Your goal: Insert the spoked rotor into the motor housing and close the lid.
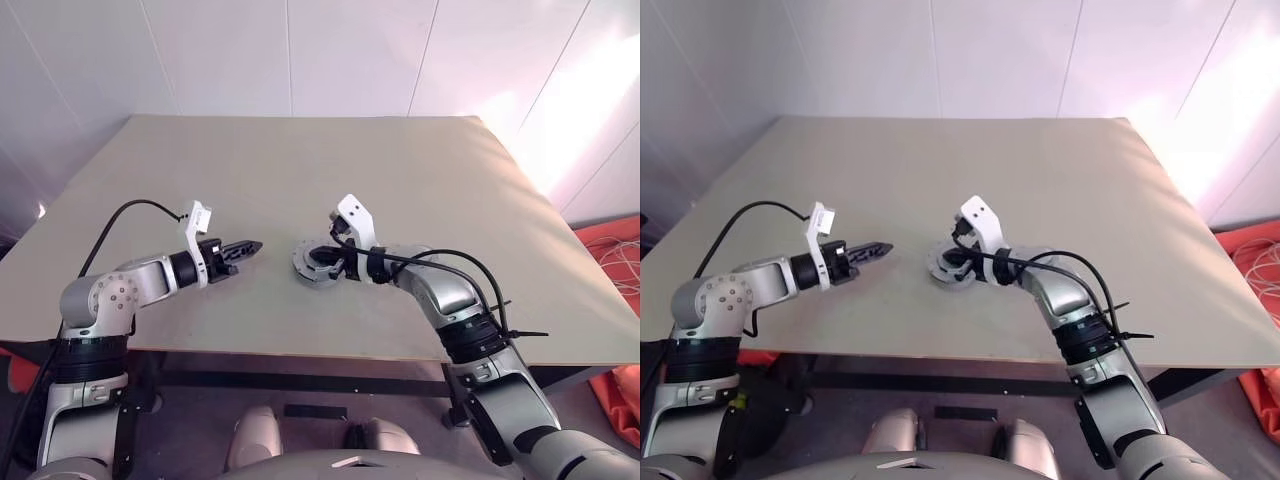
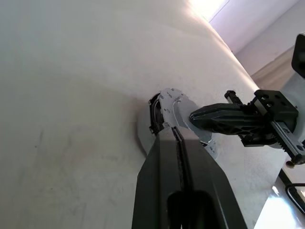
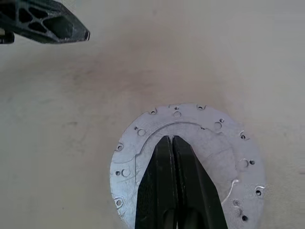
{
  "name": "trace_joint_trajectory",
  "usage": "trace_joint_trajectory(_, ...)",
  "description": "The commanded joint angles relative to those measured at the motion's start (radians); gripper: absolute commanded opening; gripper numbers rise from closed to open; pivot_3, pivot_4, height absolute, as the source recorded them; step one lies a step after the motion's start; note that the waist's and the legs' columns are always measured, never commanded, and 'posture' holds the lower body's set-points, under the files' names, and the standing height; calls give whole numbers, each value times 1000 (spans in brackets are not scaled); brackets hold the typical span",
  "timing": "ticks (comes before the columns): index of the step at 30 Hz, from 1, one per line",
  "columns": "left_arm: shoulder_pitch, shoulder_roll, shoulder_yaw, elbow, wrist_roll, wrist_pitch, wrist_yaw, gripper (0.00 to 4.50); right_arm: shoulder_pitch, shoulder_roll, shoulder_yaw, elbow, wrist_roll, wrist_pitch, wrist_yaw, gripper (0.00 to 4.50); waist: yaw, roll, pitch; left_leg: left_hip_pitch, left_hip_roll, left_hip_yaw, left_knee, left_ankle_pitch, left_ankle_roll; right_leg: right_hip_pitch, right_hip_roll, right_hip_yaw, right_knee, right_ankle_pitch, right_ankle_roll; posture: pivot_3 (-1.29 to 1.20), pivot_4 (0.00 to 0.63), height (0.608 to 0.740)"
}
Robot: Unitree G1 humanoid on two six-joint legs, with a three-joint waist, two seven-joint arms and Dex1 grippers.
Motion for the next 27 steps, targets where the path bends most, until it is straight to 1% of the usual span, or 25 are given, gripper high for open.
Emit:
trace_joint_trajectory(1,-37,9,13,-14,-33,8,-24,0,-17,21,-80,-71,64,-118,18,15,0,0,0,0,0,0,0,0,0,0,0,0,0,0,0,0,0,740)
trace_joint_trajectory(3,-45,14,2,-3,-29,9,-36,0,-8,30,-94,-81,79,-179,35,15,0,0,0,-1,0,0,-1,0,0,-2,0,0,0,0,0,0,0,740)
trace_joint_trajectory(8,-68,22,-15,24,-10,5,-55,0,21,26,-121,-59,147,-202,108,15,0,0,0,-2,0,0,-5,1,-2,-2,0,0,-1,0,0,0,0,740)
trace_joint_trajectory(9,-75,23,-17,30,-9,7,-54,0,33,15,-111,-48,137,-229,125,190,0,0,0,-2,0,0,-5,1,-2,-2,0,0,-1,0,0,0,0,740)
trace_joint_trajectory(12,-89,23,-20,41,-8,17,-52,0,55,2,-97,-11,112,-300,148,881,1,0,0,-3,-1,0,-5,1,-2,-3,0,0,-2,0,0,0,0,740)
trace_joint_trajectory(16,-99,27,-52,33,3,17,-68,0,54,5,-90,95,66,-419,147,2203,0,0,0,-2,-1,0,-5,1,-2,-3,0,0,-1,0,0,0,0,740)
trace_joint_trajectory(18,-103,27,-64,31,6,17,-74,0,49,10,-90,137,52,-452,143,2904,0,0,0,-2,-1,0,-5,1,-2,-2,0,0,-1,0,0,0,0,740)
trace_joint_trajectory(20,-117,12,-49,41,-13,24,-70,0,36,16,-94,189,42,-463,135,3593,0,0,0,-2,-1,0,-5,1,-2,-2,0,0,-1,0,0,0,0,740)
trace_joint_trajectory(24,-125,12,-52,48,-7,26,-69,0,30,20,-75,257,11,-506,150,3593,0,0,0,-2,-1,0,-5,1,-2,-3,0,0,-1,0,0,0,0,740)
trace_joint_trajectory(27,-120,13,-56,46,-4,28,-70,0,32,33,-64,271,0,-521,153,3593,0,0,0,-3,-1,0,-5,1,-1,-3,0,0,-1,0,0,0,0,740)
